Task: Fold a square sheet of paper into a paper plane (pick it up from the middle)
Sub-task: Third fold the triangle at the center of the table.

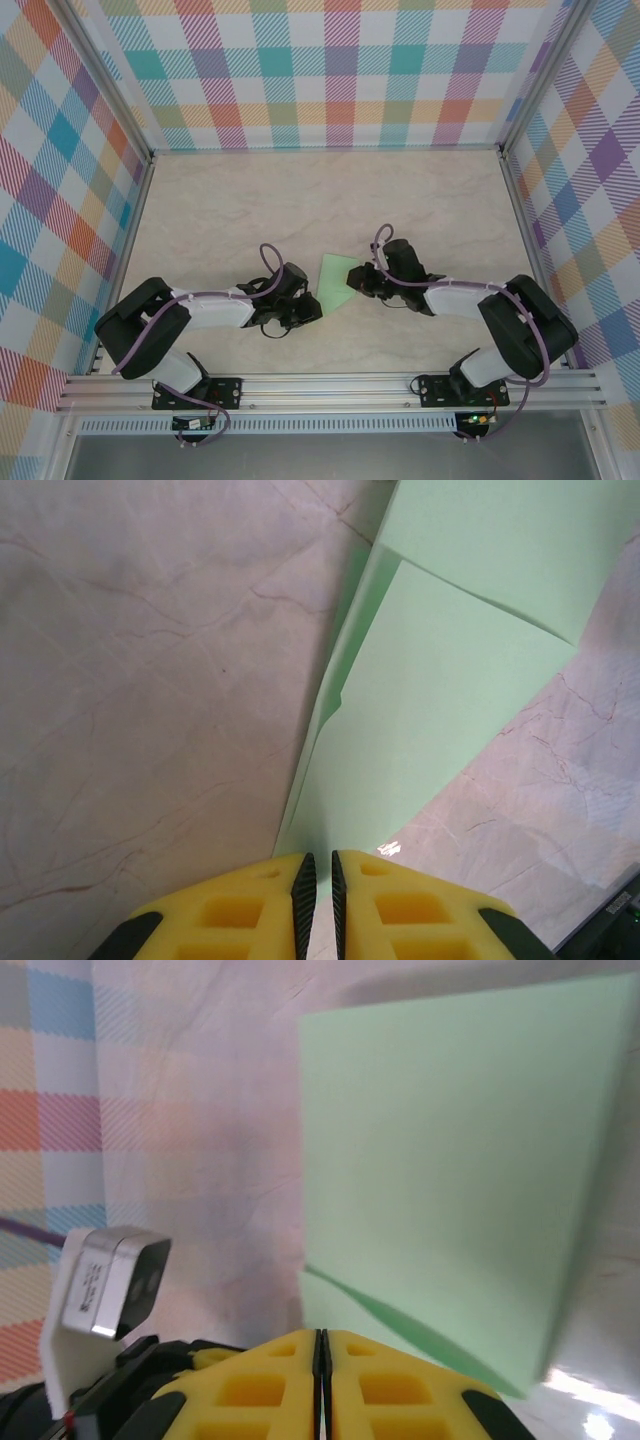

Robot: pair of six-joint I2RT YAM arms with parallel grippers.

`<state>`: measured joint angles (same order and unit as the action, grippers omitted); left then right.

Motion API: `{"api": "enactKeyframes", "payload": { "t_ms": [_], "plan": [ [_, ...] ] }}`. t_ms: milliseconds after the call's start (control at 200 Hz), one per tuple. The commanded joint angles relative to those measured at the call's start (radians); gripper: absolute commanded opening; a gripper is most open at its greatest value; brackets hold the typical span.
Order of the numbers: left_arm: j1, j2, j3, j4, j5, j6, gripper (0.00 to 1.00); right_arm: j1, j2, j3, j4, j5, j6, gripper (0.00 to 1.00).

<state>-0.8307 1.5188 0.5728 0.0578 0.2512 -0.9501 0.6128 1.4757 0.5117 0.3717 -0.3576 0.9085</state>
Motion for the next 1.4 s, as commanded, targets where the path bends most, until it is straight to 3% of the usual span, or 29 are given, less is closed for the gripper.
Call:
{"api": "enactKeyframes", "payload": {
  "t_ms": [0,245,505,655,1015,1395],
  "plan": [
    [-0.017,0.060,-0.028,-0.127,-0.033,0.010,0.17,0.051,0.070,0.053,-0.045,-0.051,0.004,0.10],
    [-0.019,0.047,-0.023,-0.139,-0.033,0.016,0.18,0.088,0.195,0.086,-0.065,-0.009,0.006,0.07],
    [-0.019,-0.076,0.059,-0.217,-0.024,0.046,0.19,0.084,0.208,0.060,-0.107,0.033,-0.005,0.06],
    [-0.018,-0.141,0.104,-0.179,-0.013,0.011,0.21,0.084,0.209,0.055,-0.104,0.029,0.006,0.05],
    [-0.018,0.036,0.097,0.148,0.074,-0.132,0.21,0.084,0.209,0.051,-0.107,0.034,0.008,0.05],
    [-0.018,0.106,0.071,0.184,0.071,-0.149,0.20,0.084,0.216,0.036,-0.110,0.056,0.022,0.05]
  ]
}}
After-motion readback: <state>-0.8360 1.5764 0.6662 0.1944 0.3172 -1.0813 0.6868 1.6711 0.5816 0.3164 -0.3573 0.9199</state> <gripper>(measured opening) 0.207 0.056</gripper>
